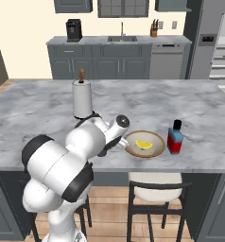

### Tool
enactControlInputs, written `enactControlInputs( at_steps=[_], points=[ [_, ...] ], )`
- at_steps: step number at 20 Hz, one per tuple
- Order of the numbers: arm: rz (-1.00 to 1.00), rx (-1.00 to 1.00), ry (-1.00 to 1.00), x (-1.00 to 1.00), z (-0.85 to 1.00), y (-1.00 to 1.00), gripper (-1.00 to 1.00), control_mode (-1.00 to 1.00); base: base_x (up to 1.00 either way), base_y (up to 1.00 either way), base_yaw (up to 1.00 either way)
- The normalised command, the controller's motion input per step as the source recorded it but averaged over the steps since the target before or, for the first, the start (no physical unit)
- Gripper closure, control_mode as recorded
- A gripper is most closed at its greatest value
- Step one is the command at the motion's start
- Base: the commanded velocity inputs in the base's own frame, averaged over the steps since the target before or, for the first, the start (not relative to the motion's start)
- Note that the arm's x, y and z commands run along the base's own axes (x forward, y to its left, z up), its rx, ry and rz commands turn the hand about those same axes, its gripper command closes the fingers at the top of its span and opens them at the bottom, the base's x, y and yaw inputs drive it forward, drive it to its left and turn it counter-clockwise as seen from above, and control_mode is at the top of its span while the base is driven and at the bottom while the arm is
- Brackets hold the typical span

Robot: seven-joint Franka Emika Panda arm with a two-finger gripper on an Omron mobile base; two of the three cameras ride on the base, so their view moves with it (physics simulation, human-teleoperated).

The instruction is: There is a bowl on the dining counter. Grab a lemon wedge from the fridge and place it in the bowl. Then get the liquor bottle and glass cup from the cabinet and place them next to the bowl.

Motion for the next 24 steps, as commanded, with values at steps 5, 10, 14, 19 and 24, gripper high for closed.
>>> enactControlInputs(
  at_steps=[5, 10, 14, 19, 24],
  points=[
    [0.0, 0.0, -0.12, 0.28, -0.1, 0.0, 1.0, -1.0, 0.0, 0.0, 0.0],
    [0.0, 0.0, 0.0, 0.32, -0.23, 0.0, 1.0, -1.0, 0.0, 0.0, 0.0],
    [0.0, -0.03, 0.11, 0.31, -0.29, 0.0, 1.0, -1.0, 0.0, 0.0, 0.0],
    [0.0, -0.03, 0.04, -0.03, -0.21, 0.04, 1.0, -1.0, 0.0, 0.0, 0.0],
    [0.0, -0.07, 0.0, -0.34, 0.04, 0.12, 1.0, -1.0, 0.0, 0.0, 0.0]
  ],
)
